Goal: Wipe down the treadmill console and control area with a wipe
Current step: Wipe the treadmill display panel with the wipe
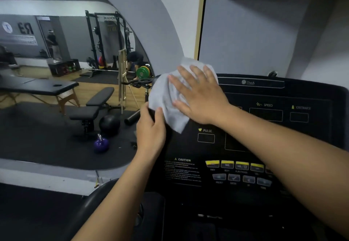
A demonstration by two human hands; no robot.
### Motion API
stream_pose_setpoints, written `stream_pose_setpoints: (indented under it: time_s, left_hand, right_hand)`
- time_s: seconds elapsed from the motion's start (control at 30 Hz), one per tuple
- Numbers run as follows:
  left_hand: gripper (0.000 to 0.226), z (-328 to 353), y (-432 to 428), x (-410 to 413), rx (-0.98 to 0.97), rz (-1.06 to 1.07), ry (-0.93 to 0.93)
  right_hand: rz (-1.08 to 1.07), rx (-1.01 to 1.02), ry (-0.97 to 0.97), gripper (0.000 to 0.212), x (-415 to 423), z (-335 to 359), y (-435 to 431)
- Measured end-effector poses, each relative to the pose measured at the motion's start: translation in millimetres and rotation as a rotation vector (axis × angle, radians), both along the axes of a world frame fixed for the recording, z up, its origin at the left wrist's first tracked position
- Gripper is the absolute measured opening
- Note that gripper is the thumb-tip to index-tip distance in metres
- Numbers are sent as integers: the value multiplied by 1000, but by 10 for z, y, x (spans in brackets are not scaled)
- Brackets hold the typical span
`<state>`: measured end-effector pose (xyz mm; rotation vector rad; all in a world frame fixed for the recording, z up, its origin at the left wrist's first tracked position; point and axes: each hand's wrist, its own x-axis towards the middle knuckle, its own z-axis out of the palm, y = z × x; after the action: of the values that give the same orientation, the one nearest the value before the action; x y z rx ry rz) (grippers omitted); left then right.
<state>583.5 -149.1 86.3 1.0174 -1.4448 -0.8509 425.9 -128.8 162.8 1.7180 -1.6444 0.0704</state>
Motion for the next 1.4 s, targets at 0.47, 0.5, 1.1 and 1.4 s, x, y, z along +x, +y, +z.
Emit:
stream_pose_setpoints:
  time_s: [0.47,0.5,1.1,1.4]
  left_hand:
    - [39,-60,-49,-92,-83,160,-172]
    - [38,-63,-56,-92,-90,162,-171]
    - [35,-82,-82,-89,-116,164,-164]
    - [45,-42,-51,-132,-94,213,-229]
  right_hand:
    - [135,126,94,69,-29,-296,193]
    - [81,90,68,71,-50,-189,137]
    - [77,-2,-64,64,-100,-247,144]
    - [-70,229,-349,54,111,562,-179]
